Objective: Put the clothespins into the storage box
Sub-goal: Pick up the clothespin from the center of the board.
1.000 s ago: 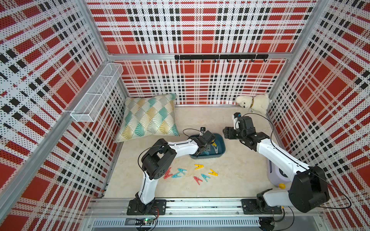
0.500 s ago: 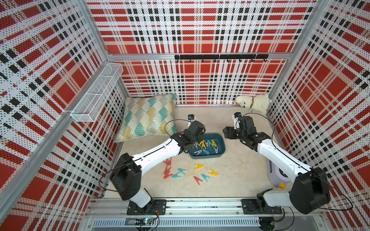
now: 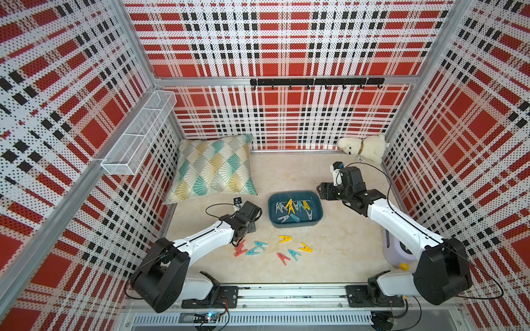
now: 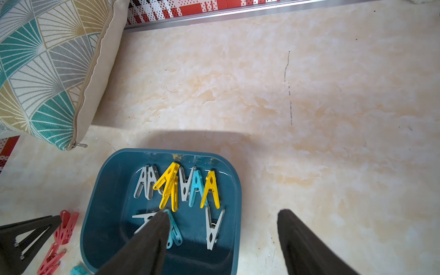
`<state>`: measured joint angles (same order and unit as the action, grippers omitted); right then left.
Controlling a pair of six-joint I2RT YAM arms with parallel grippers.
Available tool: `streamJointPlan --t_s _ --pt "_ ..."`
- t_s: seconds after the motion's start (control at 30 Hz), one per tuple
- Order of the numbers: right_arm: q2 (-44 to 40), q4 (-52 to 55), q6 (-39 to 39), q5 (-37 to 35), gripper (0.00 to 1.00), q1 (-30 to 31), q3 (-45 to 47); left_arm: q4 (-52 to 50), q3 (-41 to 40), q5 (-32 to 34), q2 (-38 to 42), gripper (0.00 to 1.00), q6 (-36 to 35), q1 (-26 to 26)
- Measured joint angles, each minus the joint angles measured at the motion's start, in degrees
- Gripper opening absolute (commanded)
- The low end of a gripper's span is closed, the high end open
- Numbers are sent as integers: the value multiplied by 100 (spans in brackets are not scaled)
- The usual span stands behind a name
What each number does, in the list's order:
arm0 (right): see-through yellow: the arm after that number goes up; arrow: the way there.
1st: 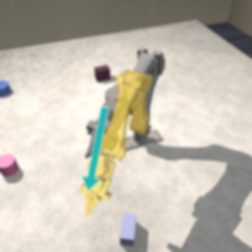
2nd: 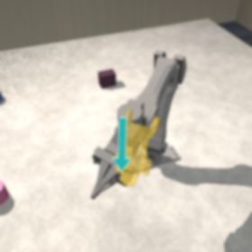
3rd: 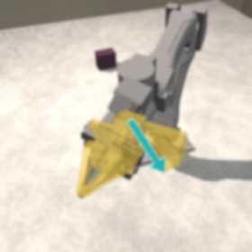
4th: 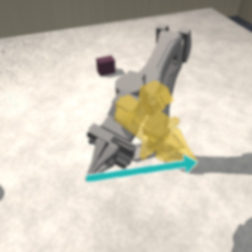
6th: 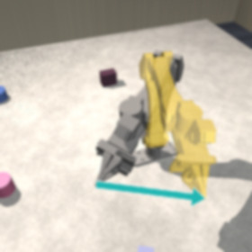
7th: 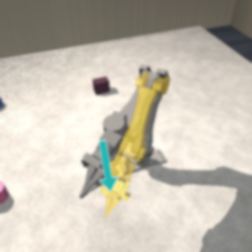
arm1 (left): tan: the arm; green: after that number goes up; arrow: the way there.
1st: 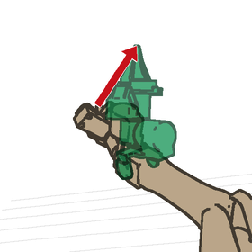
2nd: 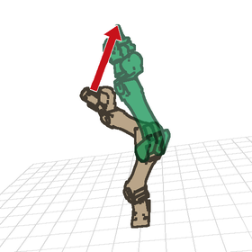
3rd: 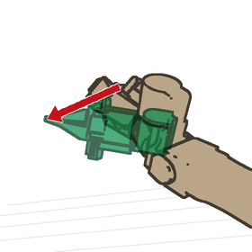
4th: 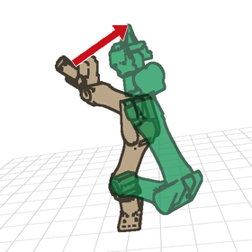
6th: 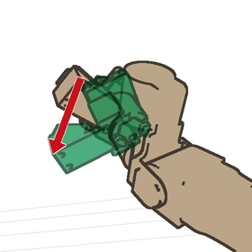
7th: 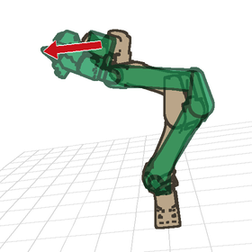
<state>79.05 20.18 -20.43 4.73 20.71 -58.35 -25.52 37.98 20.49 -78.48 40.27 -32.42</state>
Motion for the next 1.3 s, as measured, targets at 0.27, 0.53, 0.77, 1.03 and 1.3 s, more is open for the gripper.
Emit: streamJointPlan --t_s 0.27,0.53,0.77,1.03,1.3 --pt "9 -31 0 20 78 24 0 151 0 -63 -254 29 -9 -2" --pt "9 -33 0 20 78 24 0 267 -7 -85 -544 25 -52 -9" --pt "7 -33 0 20 78 26 0 459 -4 -55 -756 12 -94 -33" --pt "-42 -31 2 -4 78 24 0 557 94 155 -918 0 -131 -155" --pt "-59 -28 7 -37 78 26 0 212 881 166 -734 0 -144 -485"
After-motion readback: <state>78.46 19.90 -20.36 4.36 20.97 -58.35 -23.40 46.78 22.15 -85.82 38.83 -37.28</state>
